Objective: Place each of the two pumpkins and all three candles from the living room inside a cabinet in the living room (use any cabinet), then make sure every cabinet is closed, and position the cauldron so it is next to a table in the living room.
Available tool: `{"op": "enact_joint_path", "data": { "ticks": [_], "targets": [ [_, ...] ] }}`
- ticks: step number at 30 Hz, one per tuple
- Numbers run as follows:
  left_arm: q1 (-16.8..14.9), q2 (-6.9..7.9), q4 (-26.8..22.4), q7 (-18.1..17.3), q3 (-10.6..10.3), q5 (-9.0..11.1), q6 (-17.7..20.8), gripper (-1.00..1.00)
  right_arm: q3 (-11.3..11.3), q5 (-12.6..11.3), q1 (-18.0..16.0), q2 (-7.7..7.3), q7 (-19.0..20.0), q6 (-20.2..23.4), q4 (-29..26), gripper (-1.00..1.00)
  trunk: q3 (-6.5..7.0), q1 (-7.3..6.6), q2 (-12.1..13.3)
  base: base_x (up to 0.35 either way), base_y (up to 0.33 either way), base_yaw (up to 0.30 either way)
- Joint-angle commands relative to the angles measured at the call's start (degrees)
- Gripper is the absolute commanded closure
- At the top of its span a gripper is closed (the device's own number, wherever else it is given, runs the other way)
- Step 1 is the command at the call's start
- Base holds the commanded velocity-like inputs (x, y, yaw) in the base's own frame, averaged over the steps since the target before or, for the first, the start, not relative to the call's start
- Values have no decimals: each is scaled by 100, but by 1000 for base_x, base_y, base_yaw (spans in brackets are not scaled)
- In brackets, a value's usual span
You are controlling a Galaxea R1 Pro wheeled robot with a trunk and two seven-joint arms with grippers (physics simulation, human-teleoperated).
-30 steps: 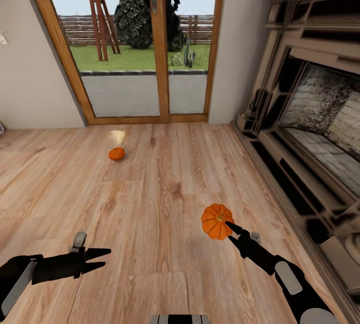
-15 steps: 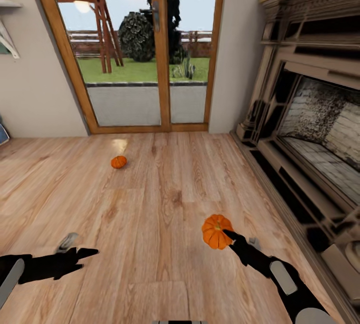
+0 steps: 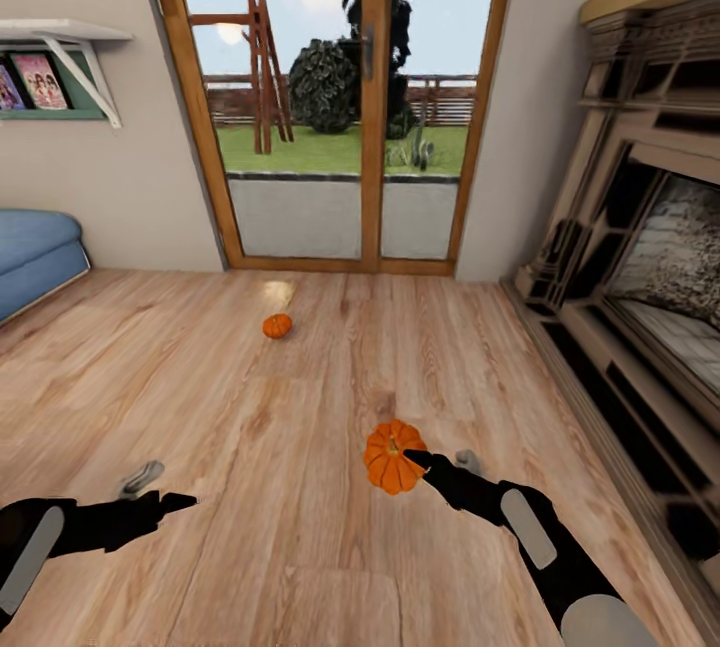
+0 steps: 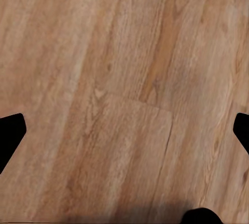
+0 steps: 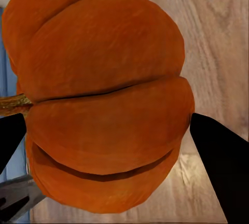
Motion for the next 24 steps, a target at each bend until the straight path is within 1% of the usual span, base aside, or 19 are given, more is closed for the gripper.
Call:
{"op": "enact_joint_path", "data": {
  "ticks": [1,6,10,14,18,24],
  "targets": [
    [0,-7,-6,3,-2,-10,-1,-100,-2,-44,0,4,-42,21,-7,100,15,-23,41,0,0,284],
    [0,-23,-16,12,-5,-19,-8,-100,-38,-93,0,5,-270,27,-2,100,86,-132,242,0,0,283],
    [0,-33,-17,15,-9,-24,-9,-100,-54,-101,7,2,-284,6,3,100,137,-220,402,0,0,256],
    [0,-50,-18,16,-21,-28,-9,-100,-52,-101,44,-2,-274,-104,-5,100,181,-308,563,0,0,215],
    [0,-53,-24,6,-23,-24,-11,-100,-46,-101,51,-5,-259,-152,-12,100,157,-308,563,0,0,160],
    [0,-53,-34,-9,-23,-24,-28,-100,-44,-101,56,1,-250,-163,-14,100,150,-308,563,12,8,26]
  ]
}}
